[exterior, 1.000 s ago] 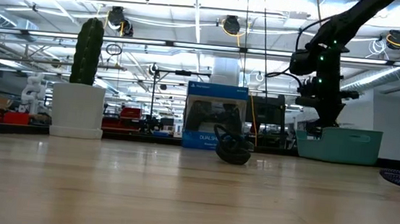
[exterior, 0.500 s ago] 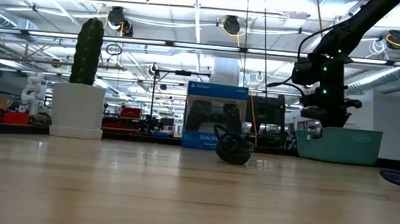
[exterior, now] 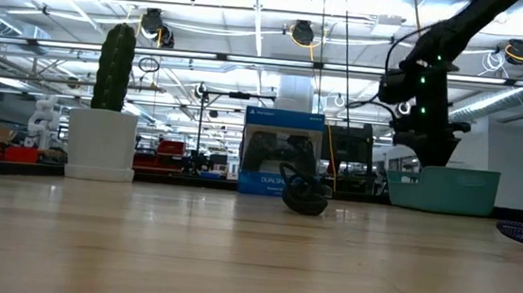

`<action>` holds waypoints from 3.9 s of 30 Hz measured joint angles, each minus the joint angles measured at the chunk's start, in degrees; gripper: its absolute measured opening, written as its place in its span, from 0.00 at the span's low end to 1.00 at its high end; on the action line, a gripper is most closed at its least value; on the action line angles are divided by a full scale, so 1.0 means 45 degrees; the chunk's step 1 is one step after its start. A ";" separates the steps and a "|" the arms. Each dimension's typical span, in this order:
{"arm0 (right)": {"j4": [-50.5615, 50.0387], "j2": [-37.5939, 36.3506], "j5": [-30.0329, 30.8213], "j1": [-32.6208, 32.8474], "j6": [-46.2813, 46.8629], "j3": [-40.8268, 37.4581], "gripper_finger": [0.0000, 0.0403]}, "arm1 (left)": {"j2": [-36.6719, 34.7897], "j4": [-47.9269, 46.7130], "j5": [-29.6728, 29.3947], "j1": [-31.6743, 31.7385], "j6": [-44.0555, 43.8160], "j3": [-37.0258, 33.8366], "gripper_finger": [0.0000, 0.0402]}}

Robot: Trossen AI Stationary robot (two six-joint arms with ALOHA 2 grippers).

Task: Pick and place USB-C Cables
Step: Put the black blue USB cable into the blue bin

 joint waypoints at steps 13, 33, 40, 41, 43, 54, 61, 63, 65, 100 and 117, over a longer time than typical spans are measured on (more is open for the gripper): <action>-0.3118 -0.3003 -0.0301 0.3053 0.2624 0.0959 0.42 | 0.0000 -0.0010 0.0000 0.0000 -0.0413 0.0000 0.51; -0.5562 -0.4174 -0.2681 0.9581 0.7234 0.1851 0.41 | 0.0000 0.0277 0.0000 -0.0004 -0.0205 0.0005 0.51; -0.5556 -0.4171 -0.2741 1.2504 0.9551 0.1851 0.41 | 0.0000 0.0277 0.0000 0.0000 -0.0210 0.0005 0.51; -0.5540 -0.4171 -0.2813 1.2901 0.9938 0.1851 0.41 | 0.0000 0.0273 0.0000 -0.0001 -0.0210 0.0005 0.51; -0.5469 -0.4171 -0.3016 1.3674 1.0773 0.1851 0.41 | 0.0000 0.0277 0.0000 -0.0002 -0.0215 0.0005 0.51; -0.4981 -0.3200 -0.3153 1.7785 1.5504 0.1856 0.41 | 0.0000 0.0272 0.0000 -0.0001 -0.0585 0.0005 0.51; -0.3651 -0.1408 -0.3549 1.9489 1.7823 0.1856 0.41 | 0.0000 0.0240 -0.0008 -0.0173 -0.0998 0.0005 0.51; -0.3232 -0.0755 -0.3635 1.9804 1.8268 0.1856 0.41 | 0.0000 0.0226 -0.0005 -0.0349 -0.1060 0.0005 0.51; -0.2668 -0.0150 -0.3698 2.0064 1.8670 0.1856 0.41 | 0.0000 0.0223 -0.0005 -0.0555 -0.1105 0.0005 0.51; 0.0660 0.4519 -0.3876 2.0852 1.9160 0.1871 0.31 | 0.2657 0.0900 -0.1750 -0.2695 -0.3501 0.0010 0.51; 0.0747 0.4533 -0.3667 2.0852 1.6735 0.1861 0.04 | 0.2657 0.0947 -0.1749 -0.2997 -0.3615 0.0010 0.51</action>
